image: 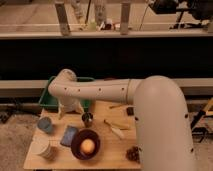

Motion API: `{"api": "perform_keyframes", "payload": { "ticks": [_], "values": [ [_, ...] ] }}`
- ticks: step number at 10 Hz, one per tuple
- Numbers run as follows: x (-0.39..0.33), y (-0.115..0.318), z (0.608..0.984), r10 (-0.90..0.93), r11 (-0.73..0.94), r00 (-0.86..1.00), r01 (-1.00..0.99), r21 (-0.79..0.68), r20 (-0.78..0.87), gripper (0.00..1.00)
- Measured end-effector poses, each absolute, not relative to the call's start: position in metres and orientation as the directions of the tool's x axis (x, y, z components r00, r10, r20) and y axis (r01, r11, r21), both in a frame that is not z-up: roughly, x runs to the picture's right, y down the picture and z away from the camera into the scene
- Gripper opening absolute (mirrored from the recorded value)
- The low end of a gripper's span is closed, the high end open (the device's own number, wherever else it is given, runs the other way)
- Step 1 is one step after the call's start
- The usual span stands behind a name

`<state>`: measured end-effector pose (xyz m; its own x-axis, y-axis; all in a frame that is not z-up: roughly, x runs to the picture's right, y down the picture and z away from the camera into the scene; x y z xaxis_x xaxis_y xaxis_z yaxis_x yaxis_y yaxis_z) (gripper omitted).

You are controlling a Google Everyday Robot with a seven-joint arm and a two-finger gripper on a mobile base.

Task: Place sponge in metal cup

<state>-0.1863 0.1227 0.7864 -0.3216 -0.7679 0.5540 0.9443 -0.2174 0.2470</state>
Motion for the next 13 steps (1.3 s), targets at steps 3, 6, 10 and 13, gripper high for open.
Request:
{"api": "perform_keyframes", "payload": {
  "ticks": [3, 6, 10, 13],
  "values": [
    [-0.2, 0.147, 0.772, -0.675, -0.349, -0.547, 0.828, 0.439, 0.495, 0.8],
    [-0.21, 0.165, 0.771, -0.633, -0.399, -0.619, 0.776, 0.488, 0.465, 0.8],
    [-0.225, 0.19, 0.782, -0.604, -0.451, -0.657, 0.748, 0.486, 0.451, 0.8],
    [-0.236, 0.201, 0.788, -0.588, -0.479, -0.68, 0.729, 0.489, 0.439, 0.8]
  ]
}}
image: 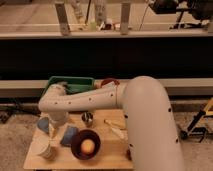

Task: Place sponge in metal cup

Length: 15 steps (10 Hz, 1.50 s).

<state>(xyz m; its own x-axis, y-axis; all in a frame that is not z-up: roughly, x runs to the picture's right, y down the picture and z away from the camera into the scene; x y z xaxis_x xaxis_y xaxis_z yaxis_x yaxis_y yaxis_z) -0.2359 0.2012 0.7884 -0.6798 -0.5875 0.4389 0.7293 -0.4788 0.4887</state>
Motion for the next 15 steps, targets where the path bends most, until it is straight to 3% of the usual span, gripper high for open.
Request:
{"api": "perform_keyframes", "payload": {
  "ticks": [7, 15],
  "values": [
    [-0.24, 0.213, 0.822, -0.553, -0.488, -0.701, 0.711, 0.506, 0.451, 0.8],
    [-0.226, 0.206, 0.832, -0.484, -0.466, -0.709, 0.705, 0.534, 0.513, 0.8]
  ]
}}
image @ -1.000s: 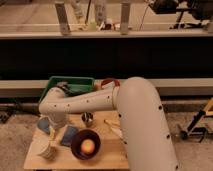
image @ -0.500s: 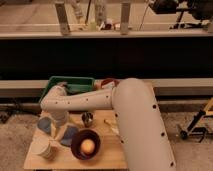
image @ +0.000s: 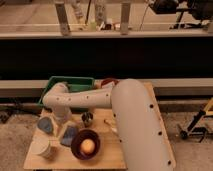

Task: Place sponge in metal cup

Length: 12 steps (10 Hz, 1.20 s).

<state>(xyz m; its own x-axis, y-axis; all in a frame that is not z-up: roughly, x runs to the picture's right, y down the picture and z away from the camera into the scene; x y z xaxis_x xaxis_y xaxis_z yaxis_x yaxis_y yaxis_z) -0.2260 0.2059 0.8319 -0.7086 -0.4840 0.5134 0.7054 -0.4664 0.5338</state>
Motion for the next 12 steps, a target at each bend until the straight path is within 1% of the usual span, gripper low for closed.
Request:
{"api": "perform_keyframes", "payload": {
  "ticks": [4, 8, 9, 10, 11, 12],
  "values": [
    [-0.213, 0.205, 0.834, -0.476, -0.44, -0.699, 0.715, 0.543, 0.534, 0.8],
    [-0.211, 0.214, 0.837, -0.5, -0.436, -0.699, 0.713, 0.549, 0.512, 0.8],
    [-0.215, 0.216, 0.837, -0.499, -0.44, -0.704, 0.708, 0.552, 0.506, 0.78],
    [-0.217, 0.217, 0.838, -0.502, -0.44, -0.703, 0.709, 0.552, 0.503, 0.73],
    [-0.215, 0.215, 0.839, -0.51, -0.435, -0.694, 0.717, 0.545, 0.507, 0.53],
    [-0.216, 0.215, 0.84, -0.513, -0.434, -0.692, 0.719, 0.542, 0.508, 0.41]
  ]
}}
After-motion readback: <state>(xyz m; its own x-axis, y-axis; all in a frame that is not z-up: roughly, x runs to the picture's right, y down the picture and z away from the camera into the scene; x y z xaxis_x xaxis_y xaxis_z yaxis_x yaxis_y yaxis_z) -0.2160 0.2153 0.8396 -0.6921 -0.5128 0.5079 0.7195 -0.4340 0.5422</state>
